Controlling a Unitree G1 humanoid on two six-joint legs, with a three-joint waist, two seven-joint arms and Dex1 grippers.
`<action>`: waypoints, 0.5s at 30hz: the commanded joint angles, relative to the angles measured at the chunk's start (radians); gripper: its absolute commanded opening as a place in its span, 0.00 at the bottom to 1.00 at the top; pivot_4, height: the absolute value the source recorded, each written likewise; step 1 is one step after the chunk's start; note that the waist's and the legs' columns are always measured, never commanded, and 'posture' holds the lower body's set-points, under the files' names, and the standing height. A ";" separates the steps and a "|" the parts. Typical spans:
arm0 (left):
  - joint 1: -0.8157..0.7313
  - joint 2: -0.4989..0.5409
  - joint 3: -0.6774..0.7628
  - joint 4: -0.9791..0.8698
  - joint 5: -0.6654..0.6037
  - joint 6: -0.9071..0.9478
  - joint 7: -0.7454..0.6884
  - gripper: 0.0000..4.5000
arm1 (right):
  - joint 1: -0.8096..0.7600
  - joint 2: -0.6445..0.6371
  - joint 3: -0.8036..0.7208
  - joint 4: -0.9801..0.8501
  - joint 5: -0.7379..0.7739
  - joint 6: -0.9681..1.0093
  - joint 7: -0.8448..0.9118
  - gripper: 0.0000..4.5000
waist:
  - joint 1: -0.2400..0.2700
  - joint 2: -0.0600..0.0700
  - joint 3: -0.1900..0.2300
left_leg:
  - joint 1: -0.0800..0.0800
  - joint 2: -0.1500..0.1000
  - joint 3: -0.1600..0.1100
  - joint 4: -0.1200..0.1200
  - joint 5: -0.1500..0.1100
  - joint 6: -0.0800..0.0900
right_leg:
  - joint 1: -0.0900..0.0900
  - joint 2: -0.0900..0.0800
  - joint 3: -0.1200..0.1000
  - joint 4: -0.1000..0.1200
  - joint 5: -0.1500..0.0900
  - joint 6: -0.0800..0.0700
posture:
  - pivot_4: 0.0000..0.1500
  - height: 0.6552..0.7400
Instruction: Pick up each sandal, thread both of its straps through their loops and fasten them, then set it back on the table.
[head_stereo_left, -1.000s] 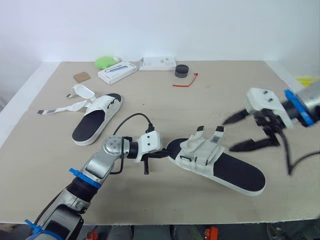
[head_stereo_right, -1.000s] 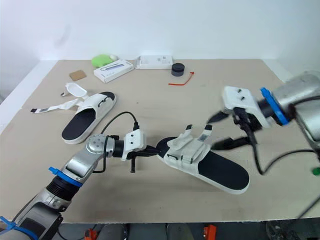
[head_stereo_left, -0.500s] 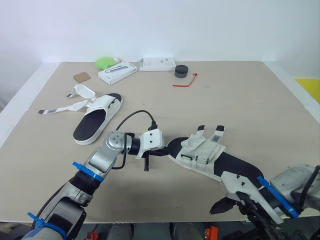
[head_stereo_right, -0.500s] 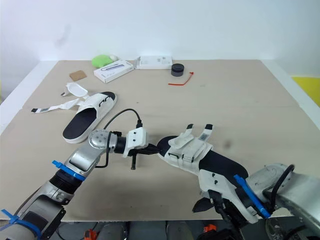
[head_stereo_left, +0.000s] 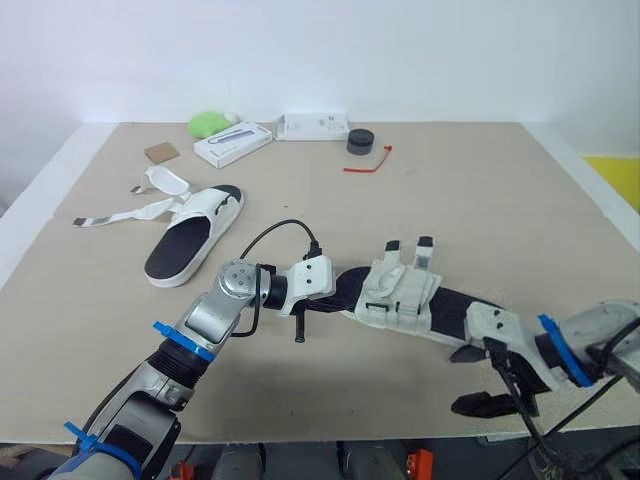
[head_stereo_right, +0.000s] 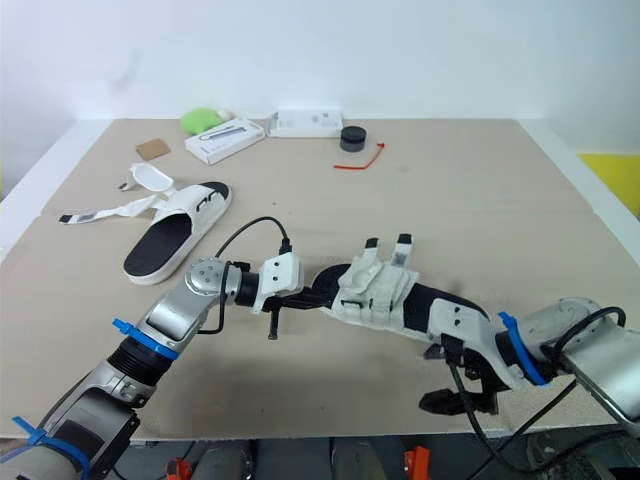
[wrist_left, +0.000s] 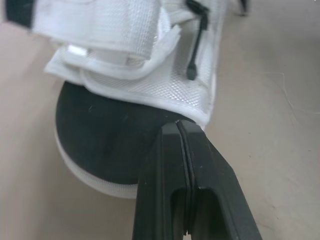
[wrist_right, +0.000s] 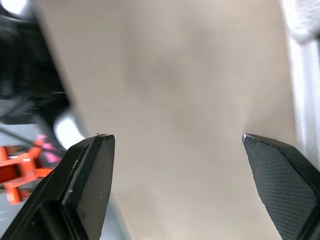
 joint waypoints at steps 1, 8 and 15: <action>0.000 -0.001 0.006 -0.007 0.006 0.002 0.014 0.00 | -0.079 0.023 0.046 0.081 -0.079 -0.052 0.011 0.98 | -0.001 0.000 0.000 | 0.000 0.000 0.000 0.000 0.000 0.000 | 0.000 0.000 0.000 0.000 0.000 0.000 | 1.00 1.00; -0.020 -0.027 0.019 0.050 0.027 -0.022 0.071 0.00 | -0.212 0.026 -0.013 0.143 0.050 0.008 0.174 0.98 | 0.000 0.002 0.000 | 0.000 0.000 0.000 0.000 0.000 0.000 | 0.000 0.000 0.000 0.000 0.001 0.000 | 1.00 1.00; -0.027 -0.025 0.002 0.149 0.069 -0.093 0.083 0.00 | -0.654 0.194 -0.049 0.335 0.250 0.254 0.171 0.98 | -0.004 0.004 0.004 | 0.000 0.000 -0.001 0.001 0.003 0.002 | 0.001 0.002 0.001 0.000 0.004 0.000 | 1.00 1.00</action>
